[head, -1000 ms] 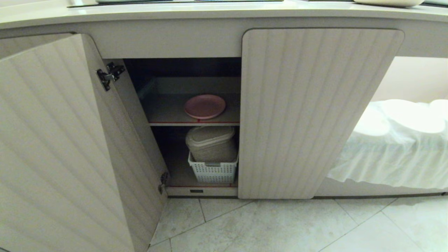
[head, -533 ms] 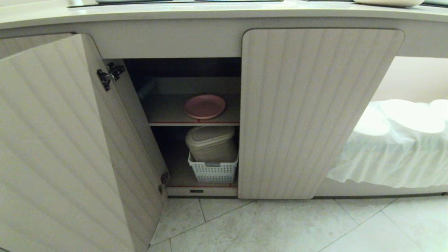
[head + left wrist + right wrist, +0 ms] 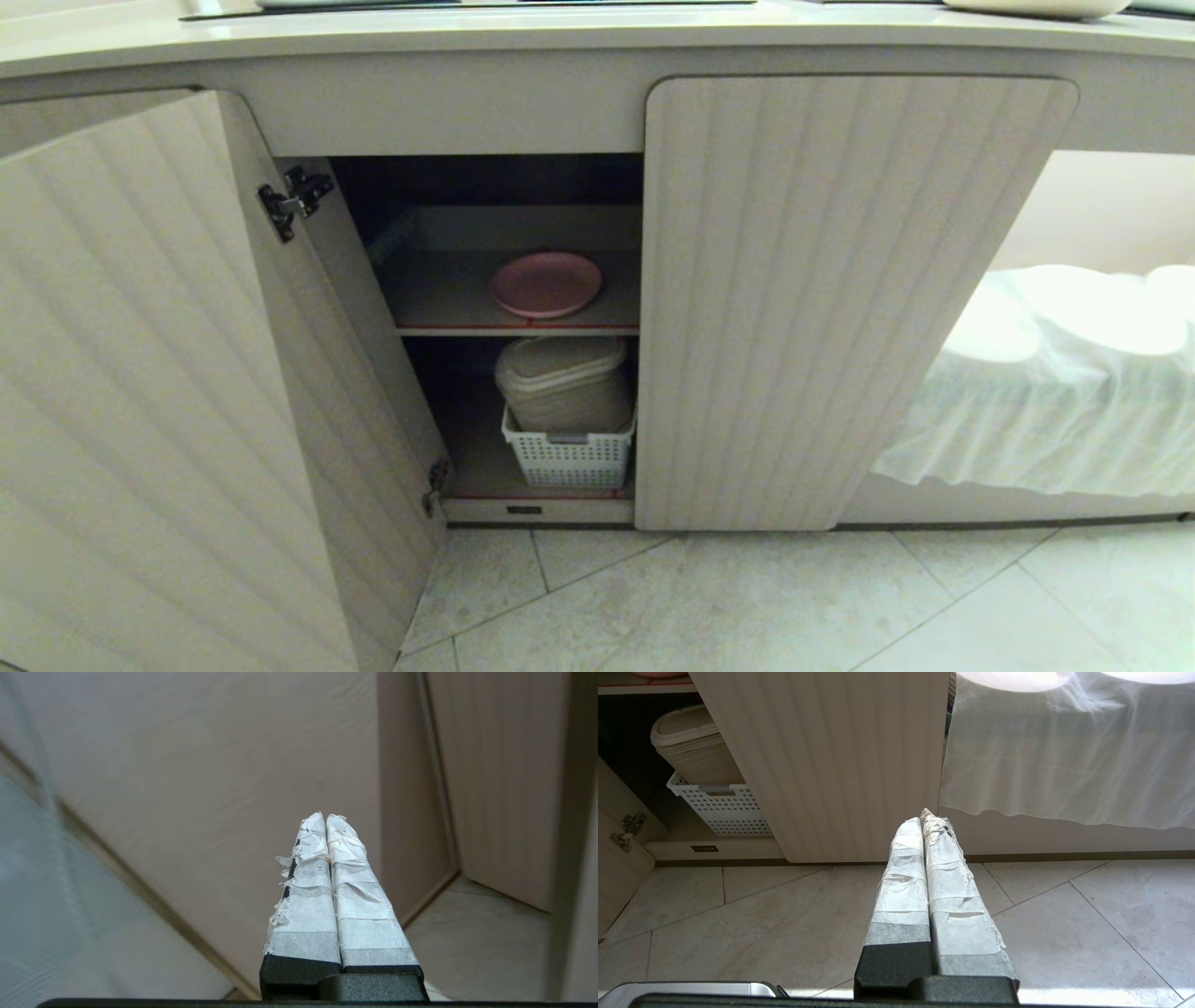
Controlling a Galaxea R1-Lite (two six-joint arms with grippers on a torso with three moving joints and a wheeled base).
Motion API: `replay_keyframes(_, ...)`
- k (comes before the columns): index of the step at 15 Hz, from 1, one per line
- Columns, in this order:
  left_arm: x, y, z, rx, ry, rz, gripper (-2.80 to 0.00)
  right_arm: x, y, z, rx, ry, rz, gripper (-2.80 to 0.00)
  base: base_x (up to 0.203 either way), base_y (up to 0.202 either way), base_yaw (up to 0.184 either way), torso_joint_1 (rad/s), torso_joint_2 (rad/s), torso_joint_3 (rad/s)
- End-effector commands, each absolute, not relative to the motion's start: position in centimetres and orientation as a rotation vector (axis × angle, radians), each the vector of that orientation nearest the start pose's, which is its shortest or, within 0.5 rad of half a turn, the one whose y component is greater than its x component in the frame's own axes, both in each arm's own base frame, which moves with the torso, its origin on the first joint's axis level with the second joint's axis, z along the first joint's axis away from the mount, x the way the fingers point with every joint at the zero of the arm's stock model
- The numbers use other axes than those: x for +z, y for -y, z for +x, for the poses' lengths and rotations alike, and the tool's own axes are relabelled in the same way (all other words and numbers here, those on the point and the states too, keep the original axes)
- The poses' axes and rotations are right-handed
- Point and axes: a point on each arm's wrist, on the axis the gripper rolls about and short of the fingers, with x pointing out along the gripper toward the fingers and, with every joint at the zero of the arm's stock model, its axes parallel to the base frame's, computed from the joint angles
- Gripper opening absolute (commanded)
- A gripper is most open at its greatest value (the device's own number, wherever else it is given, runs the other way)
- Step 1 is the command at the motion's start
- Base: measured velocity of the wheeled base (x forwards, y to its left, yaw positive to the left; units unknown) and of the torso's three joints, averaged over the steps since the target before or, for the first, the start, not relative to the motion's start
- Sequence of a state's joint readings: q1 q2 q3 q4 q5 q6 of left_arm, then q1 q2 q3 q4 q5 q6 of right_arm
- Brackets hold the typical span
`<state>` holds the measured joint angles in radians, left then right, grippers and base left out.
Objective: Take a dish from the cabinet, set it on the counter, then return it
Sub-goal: Close the cabinet door
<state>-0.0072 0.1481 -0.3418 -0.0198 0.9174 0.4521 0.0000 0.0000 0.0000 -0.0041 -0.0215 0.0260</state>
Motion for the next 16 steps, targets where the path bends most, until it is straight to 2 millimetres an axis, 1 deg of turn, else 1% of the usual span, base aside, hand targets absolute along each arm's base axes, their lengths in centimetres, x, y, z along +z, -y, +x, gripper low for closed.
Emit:
replay_keyframes(1, 18.0, -1.9, -2.9, 0.903, -0.074, 0.326, -2.80, 7.6, 0.1, -2.3, -0.023, 0.005, 0.026, -2.80, 0.000, 0.000, 0.000, 0.000, 0.00, 0.000)
replay_keyframes(7, 19.0, -1.8, -0.5, 0.842, -0.118, 0.285, -2.80, 7.6, 0.0, -2.3, -0.021, 0.005, 0.026, -2.80, 0.000, 0.000, 0.000, 0.000, 0.00, 0.000)
replay_keyframes(9, 19.6, -1.7, 1.0, 0.837, -0.134, 0.268, -2.80, 7.6, 0.0, -2.3, -0.021, 0.005, 0.026, -2.80, 0.000, 0.000, 0.000, 0.000, 0.00, 0.000)
replay_keyframes(12, 20.6, -1.5, 3.3, 0.842, -0.104, 0.235, -2.80, 7.6, 0.0, -2.3, -0.023, 0.005, 0.026, -2.80, 0.000, 0.000, 0.000, 0.000, 0.00, 0.000)
replay_keyframes(16, 21.6, -1.5, 5.7, 0.864, -0.064, 0.203, -2.80, 7.6, 0.0, -2.3, -0.021, 0.005, 0.026, -2.80, 0.000, 0.000, 0.000, 0.000, 0.00, 0.000)
